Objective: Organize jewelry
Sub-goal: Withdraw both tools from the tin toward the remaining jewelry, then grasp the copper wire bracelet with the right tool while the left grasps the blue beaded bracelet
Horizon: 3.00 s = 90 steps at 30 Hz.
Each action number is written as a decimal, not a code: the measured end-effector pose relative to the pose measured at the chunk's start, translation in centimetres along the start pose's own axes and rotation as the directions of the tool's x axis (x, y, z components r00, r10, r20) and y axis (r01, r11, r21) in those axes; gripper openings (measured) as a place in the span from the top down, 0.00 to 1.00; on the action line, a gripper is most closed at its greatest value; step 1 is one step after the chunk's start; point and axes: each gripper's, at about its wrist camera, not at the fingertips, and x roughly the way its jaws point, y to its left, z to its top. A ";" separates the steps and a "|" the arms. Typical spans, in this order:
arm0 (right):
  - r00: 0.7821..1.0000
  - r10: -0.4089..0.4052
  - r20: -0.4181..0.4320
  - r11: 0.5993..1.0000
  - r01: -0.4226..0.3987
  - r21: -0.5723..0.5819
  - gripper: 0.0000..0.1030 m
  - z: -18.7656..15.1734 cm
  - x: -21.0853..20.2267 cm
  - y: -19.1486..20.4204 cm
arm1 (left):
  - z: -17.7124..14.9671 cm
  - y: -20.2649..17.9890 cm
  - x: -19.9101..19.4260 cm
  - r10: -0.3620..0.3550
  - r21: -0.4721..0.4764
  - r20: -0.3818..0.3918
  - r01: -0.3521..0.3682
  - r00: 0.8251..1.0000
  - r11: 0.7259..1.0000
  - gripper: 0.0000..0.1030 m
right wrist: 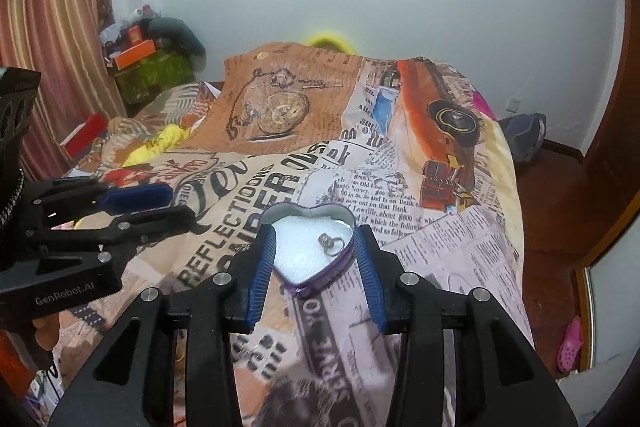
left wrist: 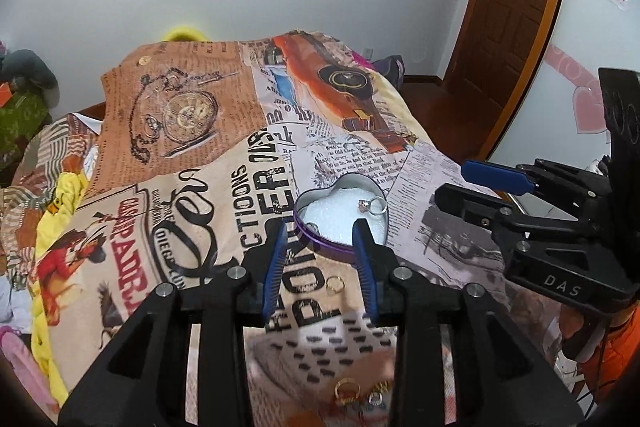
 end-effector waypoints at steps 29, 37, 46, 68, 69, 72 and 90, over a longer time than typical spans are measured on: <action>0.986 0.041 -0.164 0.999 -0.045 -0.023 0.63 -7.8 -0.8 5.8 | -10.5 2.7 -4.3 0.018 -0.094 -0.106 -0.028 0.994 0.995 0.61; 0.968 0.081 -0.239 0.996 -0.088 -0.017 0.63 -9.4 1.8 6.3 | -11.6 3.2 -3.1 0.010 -0.120 -0.139 -0.027 0.990 0.992 0.61; 0.962 0.114 -0.249 0.989 -0.134 -0.063 0.92 -10.1 2.5 7.2 | -12.0 2.6 -1.9 0.009 -0.107 -0.160 -0.026 0.987 0.994 0.61; 0.977 0.088 -0.192 0.994 -0.098 -0.043 0.96 -11.0 0.4 4.7 | -11.8 -0.9 -0.8 -0.071 -0.106 -0.187 0.051 0.980 0.993 0.61; 0.977 0.090 -0.193 0.994 -0.100 -0.041 0.96 -11.0 0.3 4.6 | -11.7 -1.0 -0.6 -0.080 -0.110 -0.191 0.059 0.978 0.992 0.61; 0.977 0.091 -0.191 0.994 -0.101 -0.039 0.96 -11.2 0.2 4.3 | -11.5 -1.4 -0.1 -0.112 -0.135 -0.197 0.086 0.974 0.987 0.63; 0.979 0.093 -0.181 0.994 -0.102 -0.041 0.96 -11.5 0.3 4.1 | -11.7 -2.6 1.8 -0.030 -0.107 -0.197 0.009 0.980 0.994 0.99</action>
